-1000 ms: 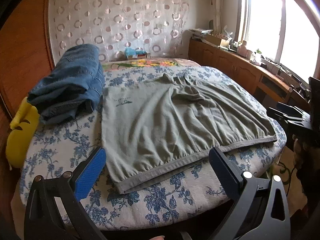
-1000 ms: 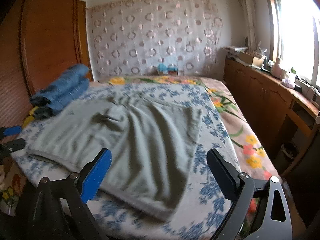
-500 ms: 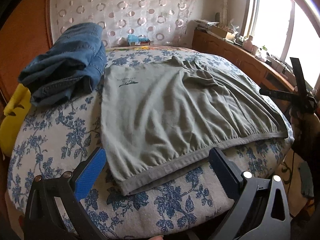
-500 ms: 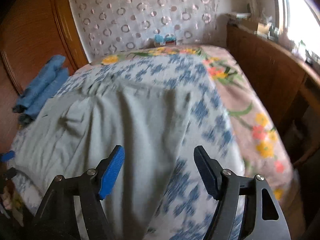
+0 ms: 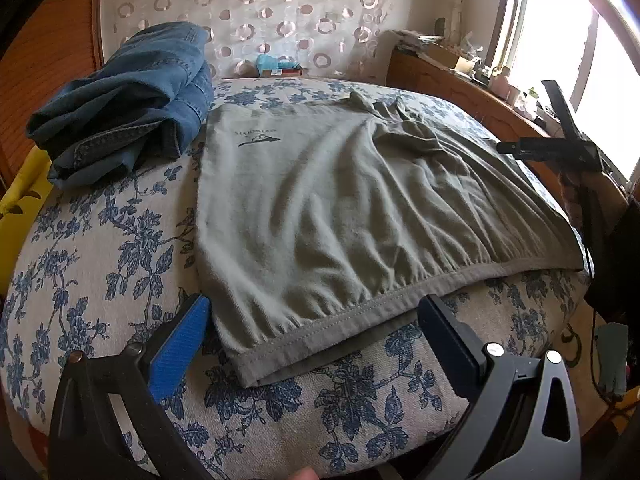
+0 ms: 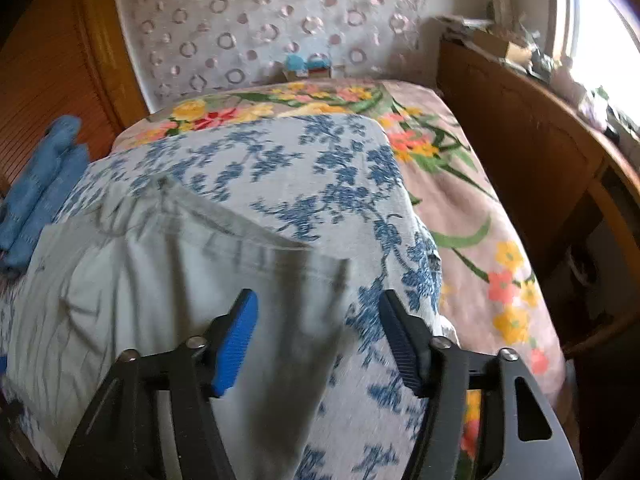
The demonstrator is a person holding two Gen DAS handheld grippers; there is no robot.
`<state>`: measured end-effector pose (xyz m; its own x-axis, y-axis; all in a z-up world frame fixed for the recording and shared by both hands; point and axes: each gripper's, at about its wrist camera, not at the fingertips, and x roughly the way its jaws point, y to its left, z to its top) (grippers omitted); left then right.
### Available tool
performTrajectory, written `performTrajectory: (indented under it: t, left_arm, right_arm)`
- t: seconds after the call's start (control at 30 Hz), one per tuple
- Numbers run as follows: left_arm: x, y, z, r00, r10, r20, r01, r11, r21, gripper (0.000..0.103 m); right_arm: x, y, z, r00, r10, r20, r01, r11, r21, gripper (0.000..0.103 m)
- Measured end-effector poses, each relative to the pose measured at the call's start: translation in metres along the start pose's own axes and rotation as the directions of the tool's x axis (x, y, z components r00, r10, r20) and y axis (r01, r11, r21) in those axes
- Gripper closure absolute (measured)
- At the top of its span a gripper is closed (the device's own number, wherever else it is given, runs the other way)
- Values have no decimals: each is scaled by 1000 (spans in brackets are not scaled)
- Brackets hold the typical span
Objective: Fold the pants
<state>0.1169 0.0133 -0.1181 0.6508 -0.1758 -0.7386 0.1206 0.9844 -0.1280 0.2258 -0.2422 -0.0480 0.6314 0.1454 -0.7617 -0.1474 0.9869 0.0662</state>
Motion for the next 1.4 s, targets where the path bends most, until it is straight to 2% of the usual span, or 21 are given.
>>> performTrajectory:
  t: [0.07,0.1,0.17,0.2,0.23,0.27,0.37,0.43,0.57,0.6,0.67,0.73,0.83,1.0,1.1,1.3,1.4]
  left_arm:
    - [2,-1,1,1000,4,0,-4,1000,11,0]
    - [2,-2,0,1000,8,1,-8,1000,19,0]
    - [3,-3,1,1000,16,-1,-16,999,38,0]
    - [4,-3,1,1000,15,0,-15,999,40,0]
    - [4,-2,1,1000,13,2,-13,999,38,0]
    - [3,-1,1,1000,9,4,-9,999,34,0]
    - [3,0,2,1000,-2,6,2,1000,28,0]
    - [4,0,2,1000,-4,5,4,999,35,0]
    - [4,1,2,1000,-3,8,3,999,40,0]
    - [3,1,2,1000,-3,6,3,999,40,0]
    - [4,1,2,1000,-2,5,2,999,42,0]
    - [4,1,2,1000,-1,1,1,999,46,0]
    - [3,1,2,1000,1,-7,0,999,49,0]
    - [-4,11,4,999,-49,-15,49,998,-28,0]
    - [-11,15,3,998,-63,-13,62,996,-58,0]
    - [-25,17,1,999,-53,13,53,997,-58,0]
    - [-29,22,0,998,-56,19,57,996,-75,1]
  right_arm:
    - [4,-3,5,1000,-2,-11,2,1000,18,57]
    - [6,-7,8,1000,5,-5,-5,1000,28,59]
    - [2,-10,6,1000,23,-2,-23,997,67,80]
    - [4,-13,7,999,43,-4,-43,996,75,81]
    - [1,-9,5,998,57,-7,-56,996,68,90]
    - [6,-13,8,998,58,-10,-57,997,55,95]
    - [1,-15,11,1000,25,-3,-25,1000,18,97]
    - [-8,-23,10,998,-61,19,60,997,38,97]
    - [-9,-25,11,996,-82,18,81,996,46,97]
    - [-12,-22,10,993,-116,24,115,993,30,97]
    - [-6,-22,17,990,-136,33,136,991,7,80]
    - [-18,-14,12,990,-124,62,125,992,-10,74]
    - [-43,-4,-3,992,-67,106,71,997,-35,50]
    - [-71,23,-54,987,74,140,-58,992,-114,49]
    - [-76,41,-84,984,131,120,-109,979,-174,49]
    - [-72,51,-121,986,135,94,-115,975,-193,48]
    - [-72,55,-130,989,89,115,-62,973,-221,45]
